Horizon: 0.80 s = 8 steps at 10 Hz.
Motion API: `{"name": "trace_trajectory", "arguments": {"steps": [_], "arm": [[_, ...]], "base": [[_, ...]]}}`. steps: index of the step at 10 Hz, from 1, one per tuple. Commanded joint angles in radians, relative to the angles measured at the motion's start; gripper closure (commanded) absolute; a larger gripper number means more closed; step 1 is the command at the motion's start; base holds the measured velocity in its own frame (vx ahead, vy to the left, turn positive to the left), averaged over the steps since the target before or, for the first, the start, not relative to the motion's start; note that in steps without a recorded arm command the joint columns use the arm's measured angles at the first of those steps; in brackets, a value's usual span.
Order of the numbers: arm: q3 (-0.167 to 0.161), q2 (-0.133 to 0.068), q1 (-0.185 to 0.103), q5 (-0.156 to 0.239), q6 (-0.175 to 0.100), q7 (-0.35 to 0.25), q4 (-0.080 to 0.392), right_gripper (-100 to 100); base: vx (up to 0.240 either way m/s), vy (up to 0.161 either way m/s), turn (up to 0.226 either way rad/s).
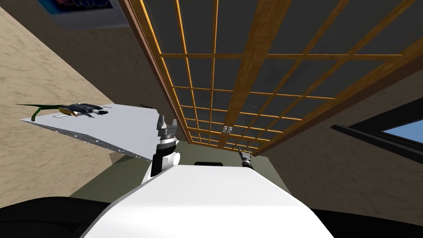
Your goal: Pull the door open
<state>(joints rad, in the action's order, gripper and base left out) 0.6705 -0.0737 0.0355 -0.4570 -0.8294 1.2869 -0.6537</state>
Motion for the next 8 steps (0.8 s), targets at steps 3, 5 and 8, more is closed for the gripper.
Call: {"name": "trace_trajectory", "arguments": {"steps": [3, 5, 8], "arm": [[-0.011, 0.021, -0.051, -0.005, -0.011, 0.004, 0.003, -100], [-0.017, 0.030, -0.071, -0.008, -0.013, 0.004, -0.001, -100], [-0.031, 0.045, -0.106, -0.013, -0.018, 0.004, -0.009, -100]], "base": [[0.182, -0.015, 0.101], [0.110, -0.030, 0.055], [0.139, -0.009, 0.086]]}}
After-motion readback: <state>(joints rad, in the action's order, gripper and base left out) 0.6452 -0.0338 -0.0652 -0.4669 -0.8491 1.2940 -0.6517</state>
